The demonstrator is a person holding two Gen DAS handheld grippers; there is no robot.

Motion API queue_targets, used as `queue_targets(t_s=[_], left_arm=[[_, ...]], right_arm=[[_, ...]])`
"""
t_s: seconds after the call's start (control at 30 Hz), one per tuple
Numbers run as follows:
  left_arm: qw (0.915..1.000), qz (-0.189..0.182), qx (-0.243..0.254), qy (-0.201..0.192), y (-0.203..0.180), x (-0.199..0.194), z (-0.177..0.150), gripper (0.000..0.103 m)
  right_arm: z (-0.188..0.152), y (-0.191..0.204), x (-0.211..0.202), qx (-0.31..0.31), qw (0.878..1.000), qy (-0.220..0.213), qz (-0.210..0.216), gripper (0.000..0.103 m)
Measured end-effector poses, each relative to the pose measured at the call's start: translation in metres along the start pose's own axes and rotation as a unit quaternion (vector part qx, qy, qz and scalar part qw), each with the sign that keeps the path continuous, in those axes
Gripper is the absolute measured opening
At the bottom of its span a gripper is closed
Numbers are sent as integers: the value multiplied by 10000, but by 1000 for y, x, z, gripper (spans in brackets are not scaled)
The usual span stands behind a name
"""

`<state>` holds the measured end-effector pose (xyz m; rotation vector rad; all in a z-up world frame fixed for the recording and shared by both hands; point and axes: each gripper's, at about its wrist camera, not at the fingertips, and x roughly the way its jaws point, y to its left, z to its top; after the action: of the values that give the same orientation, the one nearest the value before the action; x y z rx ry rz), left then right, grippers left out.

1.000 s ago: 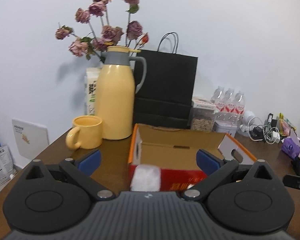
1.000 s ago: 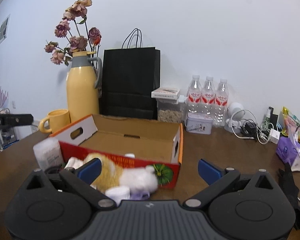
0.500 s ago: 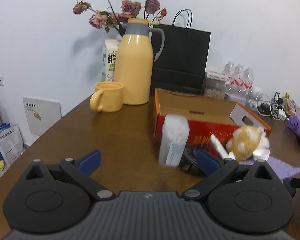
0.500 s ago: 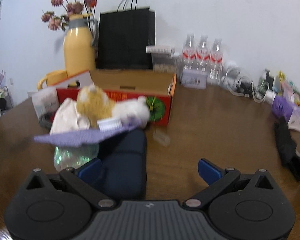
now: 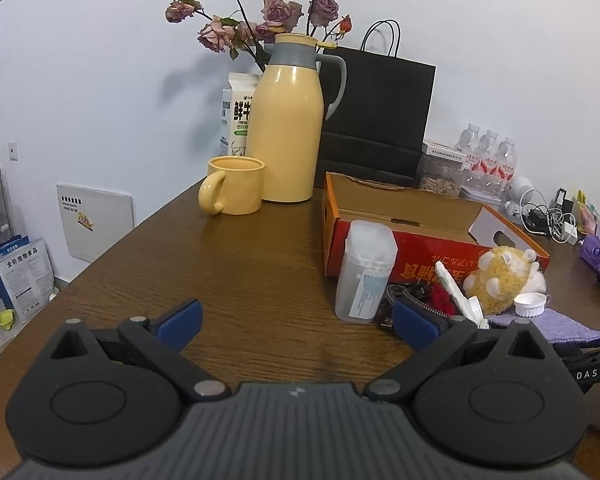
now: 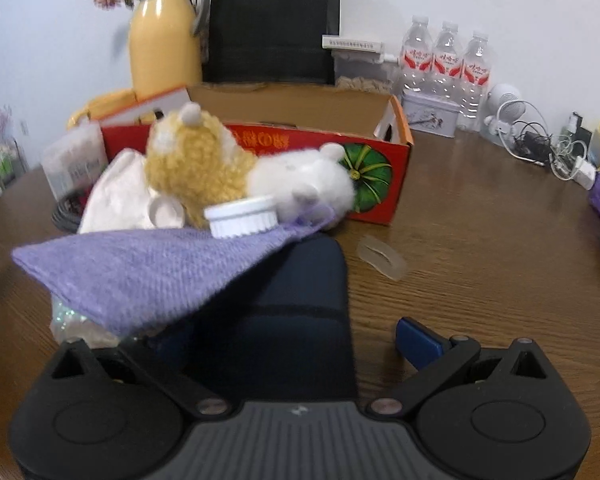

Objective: Organize objects
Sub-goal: 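Grasp the navy blue zip case with the right gripper while the left gripper grasps the clear plastic container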

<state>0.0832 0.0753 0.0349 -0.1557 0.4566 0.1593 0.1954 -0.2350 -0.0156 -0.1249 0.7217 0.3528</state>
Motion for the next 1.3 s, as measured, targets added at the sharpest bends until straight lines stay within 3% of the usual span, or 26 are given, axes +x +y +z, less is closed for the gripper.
queue_targets(t_s=[0.27,0.37,0.4,0.53,0.9,1.3], left_arm=[[10000,-31,-25,85,-2,2,-6,103],[9999,-49,-14,99,-4,3,-7,103],[9999,-51,-11,104,-4,3,-7,103],[9999,-48,-21,118,-3,4,-9,103],[9999,-18,-41,159,-9,21,-9,103],[9999,11,123,43,-43,75,10,103]], right_arm=[[-3,-4,-2,138,9998,-100,-82,102],[-2,-3,-3,96,9998,-196,45,83],[-3,-1,-5,65,9996,-252,104,68],[-6,-3,-14,147,9987,-453,158,61],[-14,-31,-43,166,9929,-1118,-380,60],[-2,-51,-38,230,9905,-1297,-385,60]])
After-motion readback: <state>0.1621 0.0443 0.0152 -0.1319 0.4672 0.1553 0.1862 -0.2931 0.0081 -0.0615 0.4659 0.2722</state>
